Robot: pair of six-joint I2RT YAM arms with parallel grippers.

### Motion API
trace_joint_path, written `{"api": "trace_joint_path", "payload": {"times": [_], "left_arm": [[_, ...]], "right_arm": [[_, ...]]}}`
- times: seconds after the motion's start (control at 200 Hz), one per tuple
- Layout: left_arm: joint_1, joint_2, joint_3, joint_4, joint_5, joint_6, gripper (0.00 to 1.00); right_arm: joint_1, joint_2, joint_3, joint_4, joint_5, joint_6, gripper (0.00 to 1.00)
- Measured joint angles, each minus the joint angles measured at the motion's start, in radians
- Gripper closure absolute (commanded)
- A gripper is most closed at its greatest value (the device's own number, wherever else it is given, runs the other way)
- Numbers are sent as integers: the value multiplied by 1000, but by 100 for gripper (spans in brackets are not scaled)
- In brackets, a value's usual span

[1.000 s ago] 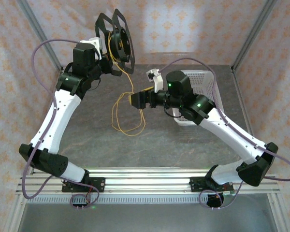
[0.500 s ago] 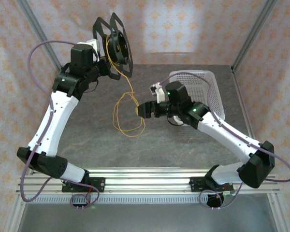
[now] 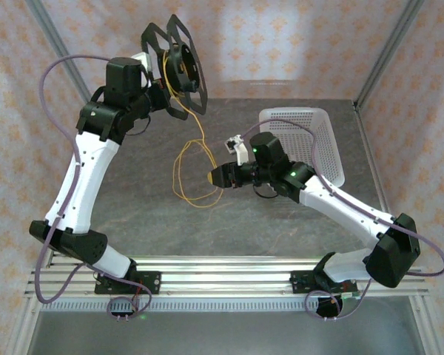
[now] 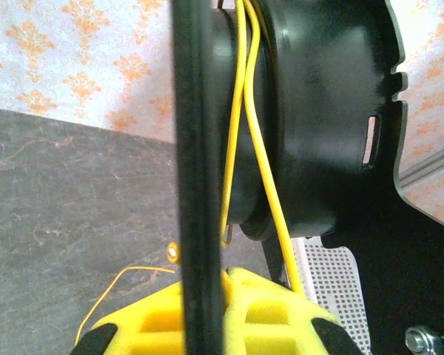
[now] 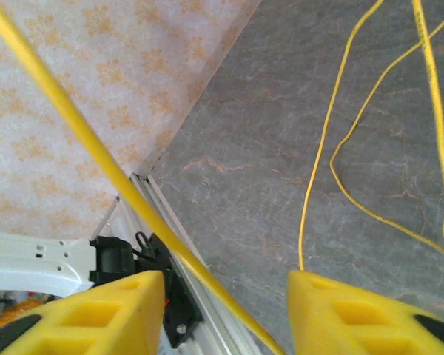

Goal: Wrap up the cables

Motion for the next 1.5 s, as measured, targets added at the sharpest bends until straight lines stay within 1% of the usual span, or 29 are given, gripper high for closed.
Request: {"api": "trace_joint_path", "payload": {"times": [0.02,0.05,0.07,0.145,0.23,0.38,0.511,0.576,0.631,0.871,0.966,1.111,1.236,1.341,1.502], "left_arm": [[0,2,3,-5,2,-3,100],[0,6,11,-15,4,-4,100],[0,10,16,-21,5,-6,100],[1,29,57,-59,10,-21,100],[20,68,148,-119,42,-56,100],[108,124,289,-179,137,-149,100],[198,176,418,-230,212,-216,100],[222,197,467,-252,246,-241,100],[226,207,484,-270,274,-257,100],[226,213,485,-311,362,-278,100],[234,213,485,-312,393,-281,100],[237,213,485,-311,463,-281,100],[237,211,483,-311,529,-273,100],[237,177,423,-307,570,-248,100],[223,93,306,-312,597,-197,100]], "right_arm": [[2,1,0,1,0,8,82],[2,2,0,2,2,2,95],[3,3,0,1,5,-5,100],[5,5,0,-8,37,-13,100],[7,8,2,-46,117,-32,100],[7,36,10,-146,278,-75,100],[-1,86,29,-216,376,-93,100],[-14,117,39,-233,416,-97,100],[-27,141,48,-240,447,-99,100],[-74,214,95,-313,553,-95,100],[-108,236,127,-336,590,-85,100],[-172,266,159,-343,611,-73,100],[-208,276,171,-344,620,-73,100],[-235,280,190,-360,623,-76,100],[-303,315,251,-399,616,-89,100]]}}
